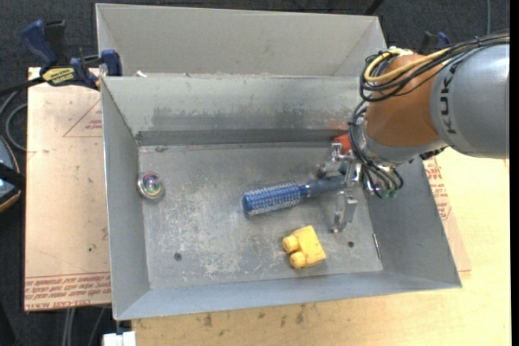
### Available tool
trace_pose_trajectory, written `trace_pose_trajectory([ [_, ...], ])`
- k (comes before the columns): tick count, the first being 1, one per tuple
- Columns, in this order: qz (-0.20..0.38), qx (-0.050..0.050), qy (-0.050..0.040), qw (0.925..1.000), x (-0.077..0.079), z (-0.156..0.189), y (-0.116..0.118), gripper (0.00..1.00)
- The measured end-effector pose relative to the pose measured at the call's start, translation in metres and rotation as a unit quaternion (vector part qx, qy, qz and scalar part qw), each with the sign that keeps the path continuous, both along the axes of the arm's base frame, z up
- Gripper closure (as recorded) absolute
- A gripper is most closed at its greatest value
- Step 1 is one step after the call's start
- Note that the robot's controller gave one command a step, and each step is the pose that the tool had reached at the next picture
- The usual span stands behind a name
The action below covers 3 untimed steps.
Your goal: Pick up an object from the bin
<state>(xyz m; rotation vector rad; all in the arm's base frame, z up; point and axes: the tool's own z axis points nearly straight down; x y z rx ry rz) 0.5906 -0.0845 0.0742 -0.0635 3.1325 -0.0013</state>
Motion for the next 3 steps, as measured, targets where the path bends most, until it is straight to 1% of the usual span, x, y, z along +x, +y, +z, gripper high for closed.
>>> trace_pose_trajectory([
  [1, 0.0, 0.0, -0.0037, 1.0, 0.002, 0.001, 0.0, 1.0],
  [2, 0.082, -0.001, -0.0008, 0.9967, 0.019, 0.121, 0.003, 1.0],
  [3, 0.202, -0.002, 0.0007, 0.9794, 0.01, 0.183, -0.012, 1.0],
])
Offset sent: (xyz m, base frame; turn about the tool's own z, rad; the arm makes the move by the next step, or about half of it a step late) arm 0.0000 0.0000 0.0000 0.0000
